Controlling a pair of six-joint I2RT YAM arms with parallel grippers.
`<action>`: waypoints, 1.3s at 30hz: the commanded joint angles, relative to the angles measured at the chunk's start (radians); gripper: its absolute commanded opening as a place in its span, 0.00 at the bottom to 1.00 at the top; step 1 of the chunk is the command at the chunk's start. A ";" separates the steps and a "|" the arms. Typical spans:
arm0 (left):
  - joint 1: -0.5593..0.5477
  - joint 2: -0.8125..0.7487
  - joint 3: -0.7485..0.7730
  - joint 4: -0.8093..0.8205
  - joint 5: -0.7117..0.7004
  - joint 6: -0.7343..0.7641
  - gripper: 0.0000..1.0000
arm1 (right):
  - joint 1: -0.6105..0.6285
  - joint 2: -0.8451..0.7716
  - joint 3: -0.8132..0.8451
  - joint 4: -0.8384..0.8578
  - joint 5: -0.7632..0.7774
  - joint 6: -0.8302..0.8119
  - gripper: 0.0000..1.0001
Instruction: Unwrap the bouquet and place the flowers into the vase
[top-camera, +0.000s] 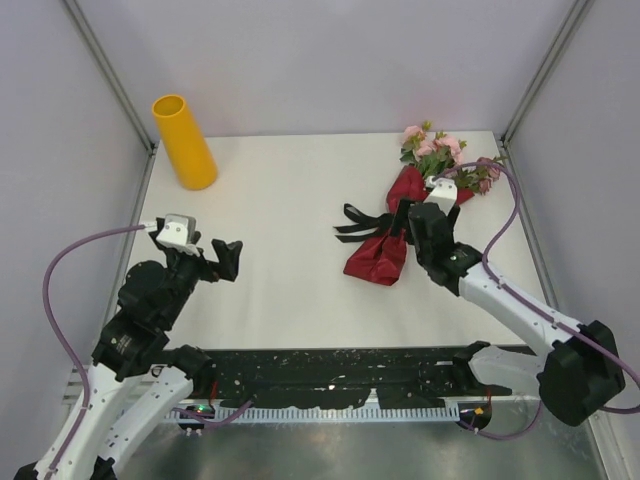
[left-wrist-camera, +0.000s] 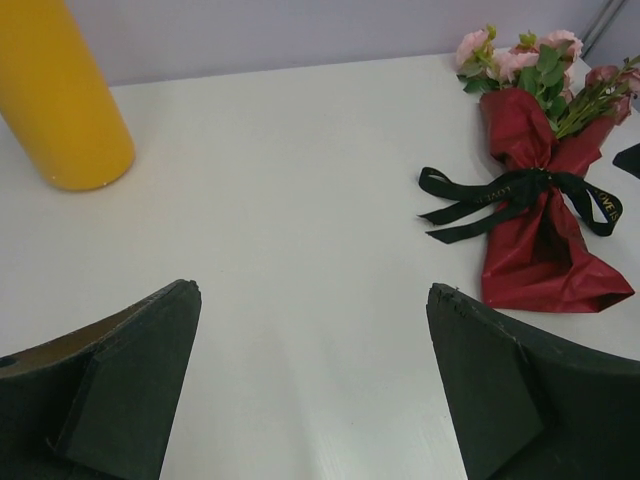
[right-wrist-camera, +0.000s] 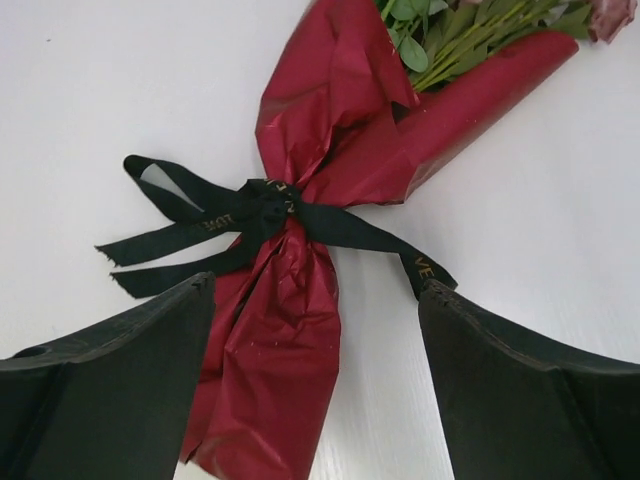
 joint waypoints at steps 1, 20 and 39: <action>0.002 0.006 0.020 -0.037 0.019 -0.043 1.00 | -0.110 0.103 0.083 0.055 -0.201 0.061 0.84; 0.002 -0.013 -0.025 -0.027 0.066 -0.072 1.00 | -0.298 0.487 0.291 -0.032 -0.273 0.259 0.79; 0.002 -0.007 -0.022 -0.037 0.065 -0.069 1.00 | -0.305 0.590 0.233 0.116 -0.471 0.247 0.79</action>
